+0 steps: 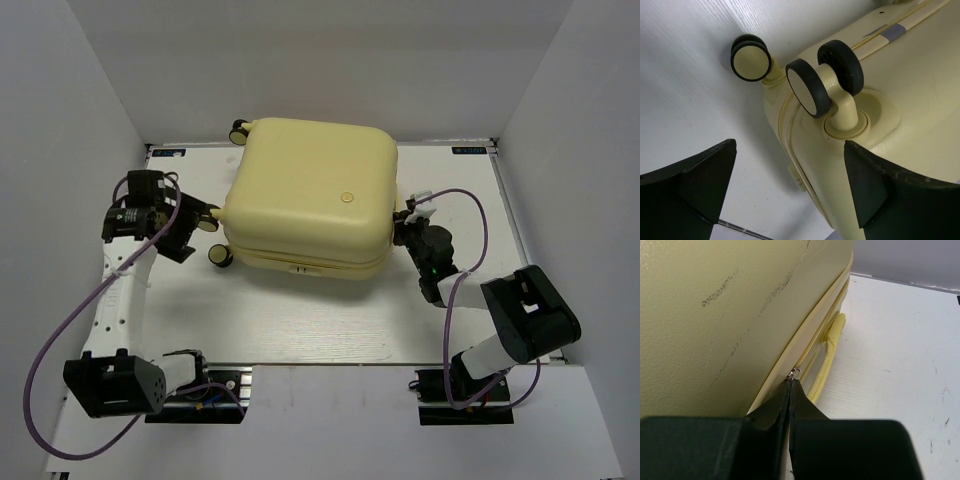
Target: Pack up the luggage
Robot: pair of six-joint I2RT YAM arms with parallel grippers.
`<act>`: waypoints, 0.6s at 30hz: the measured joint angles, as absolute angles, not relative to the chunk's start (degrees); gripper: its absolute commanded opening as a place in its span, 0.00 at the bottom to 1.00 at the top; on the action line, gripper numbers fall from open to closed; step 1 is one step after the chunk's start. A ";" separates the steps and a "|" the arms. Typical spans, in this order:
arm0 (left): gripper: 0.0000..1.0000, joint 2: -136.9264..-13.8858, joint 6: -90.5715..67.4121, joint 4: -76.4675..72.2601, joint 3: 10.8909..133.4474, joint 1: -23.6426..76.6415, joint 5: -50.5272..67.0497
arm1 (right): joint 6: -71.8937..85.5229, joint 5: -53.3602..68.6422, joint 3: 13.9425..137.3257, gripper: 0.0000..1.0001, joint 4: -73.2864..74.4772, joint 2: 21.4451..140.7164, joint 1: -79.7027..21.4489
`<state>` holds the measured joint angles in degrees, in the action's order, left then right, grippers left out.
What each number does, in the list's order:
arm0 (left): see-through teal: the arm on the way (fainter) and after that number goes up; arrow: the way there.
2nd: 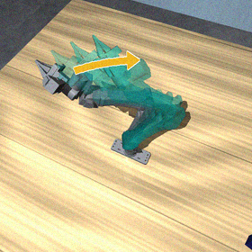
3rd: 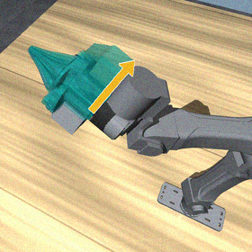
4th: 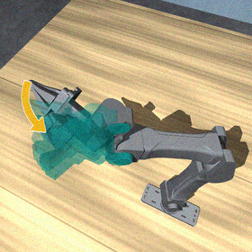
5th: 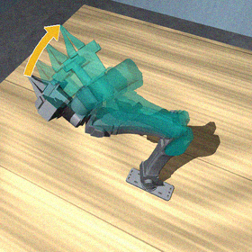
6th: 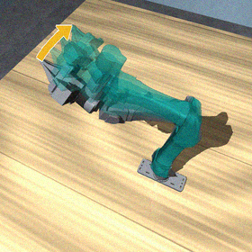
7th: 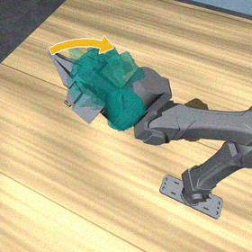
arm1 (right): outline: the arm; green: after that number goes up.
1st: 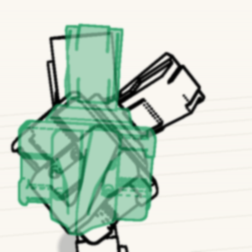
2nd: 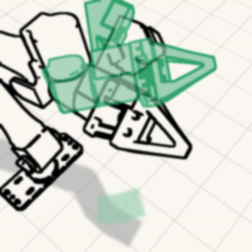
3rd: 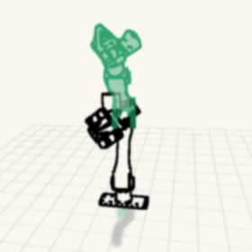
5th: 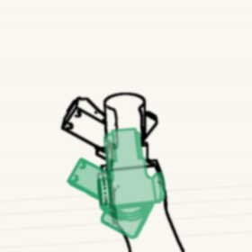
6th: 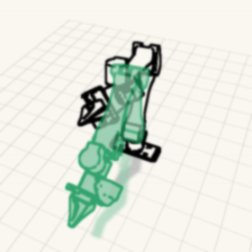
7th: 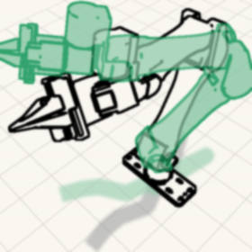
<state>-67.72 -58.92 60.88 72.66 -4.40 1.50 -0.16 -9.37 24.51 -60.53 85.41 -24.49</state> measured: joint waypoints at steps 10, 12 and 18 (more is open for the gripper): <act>0.94 -77.03 -69.95 56.60 74.70 4.73 -9.30 | -1.52 -8.56 24.08 0.00 -60.12 84.66 -24.49; 0.89 -78.17 -70.85 55.96 75.24 5.58 -10.68 | -1.69 -8.49 24.05 0.00 -60.03 84.58 -24.49; 0.65 -81.23 -72.82 54.87 76.36 6.94 -13.10 | -1.85 -8.36 23.73 0.00 -59.86 84.05 -24.49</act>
